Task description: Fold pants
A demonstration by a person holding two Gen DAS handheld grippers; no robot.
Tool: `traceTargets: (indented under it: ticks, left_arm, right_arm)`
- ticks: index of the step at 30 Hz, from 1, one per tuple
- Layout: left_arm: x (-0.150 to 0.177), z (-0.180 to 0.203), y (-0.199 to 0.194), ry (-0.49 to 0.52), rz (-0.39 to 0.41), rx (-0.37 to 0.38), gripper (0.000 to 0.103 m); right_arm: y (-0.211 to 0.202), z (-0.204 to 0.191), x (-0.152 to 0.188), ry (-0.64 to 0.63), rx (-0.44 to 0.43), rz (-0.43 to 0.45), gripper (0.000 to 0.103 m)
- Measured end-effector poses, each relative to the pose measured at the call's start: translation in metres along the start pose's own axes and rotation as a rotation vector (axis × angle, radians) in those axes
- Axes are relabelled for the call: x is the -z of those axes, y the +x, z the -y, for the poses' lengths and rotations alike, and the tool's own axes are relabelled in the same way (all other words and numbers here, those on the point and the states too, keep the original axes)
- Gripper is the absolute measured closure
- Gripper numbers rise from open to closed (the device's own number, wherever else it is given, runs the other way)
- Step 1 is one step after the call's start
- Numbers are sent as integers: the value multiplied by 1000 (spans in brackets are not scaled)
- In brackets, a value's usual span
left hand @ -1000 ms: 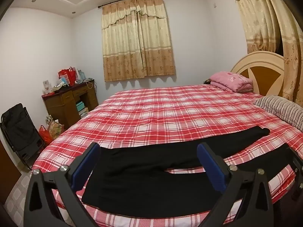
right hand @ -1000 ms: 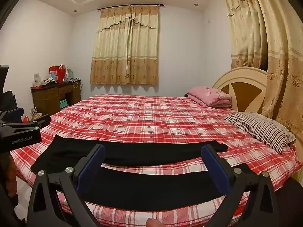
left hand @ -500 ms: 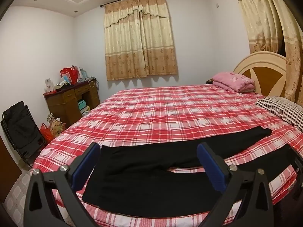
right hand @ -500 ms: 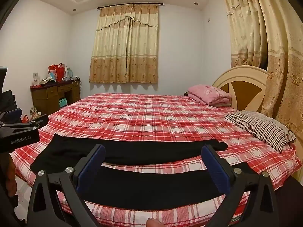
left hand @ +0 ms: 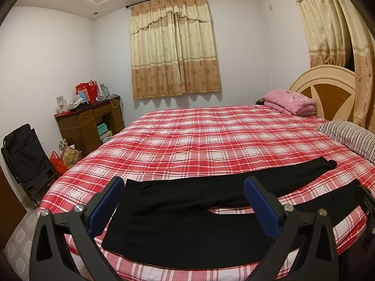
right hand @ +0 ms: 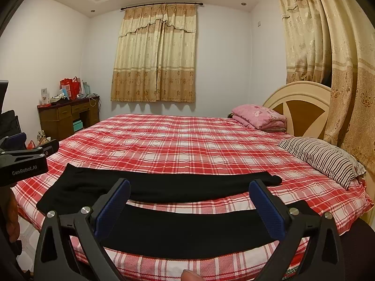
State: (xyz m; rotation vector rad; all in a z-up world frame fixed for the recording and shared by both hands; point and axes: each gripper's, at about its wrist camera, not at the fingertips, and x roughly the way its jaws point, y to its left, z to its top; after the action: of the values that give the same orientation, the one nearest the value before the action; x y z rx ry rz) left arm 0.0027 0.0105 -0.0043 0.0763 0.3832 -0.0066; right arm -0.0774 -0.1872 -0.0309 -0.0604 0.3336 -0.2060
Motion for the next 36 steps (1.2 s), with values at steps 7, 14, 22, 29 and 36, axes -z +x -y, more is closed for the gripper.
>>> traceTargets:
  ticks: [7, 14, 22, 29, 36]
  left_arm:
    - [1, -2, 0, -4, 0, -2, 0]
    - [2, -4, 0, -6, 1, -3, 0]
    - [4, -10, 2, -14, -3, -5, 0]
    - [5, -11, 2, -17, -5, -5, 0]
    - [5, -14, 3, -17, -7, -6, 0]
  right_arm:
    - [0, -2, 1, -1, 1, -2, 1]
    - [-1, -2, 1, -1, 2, -4, 1]
    - [-1, -4, 2, -2, 2, -7, 1]
    - [1, -6, 2, -4, 3, -12, 1]
    - [2, -7, 2, 0, 9, -11, 1]
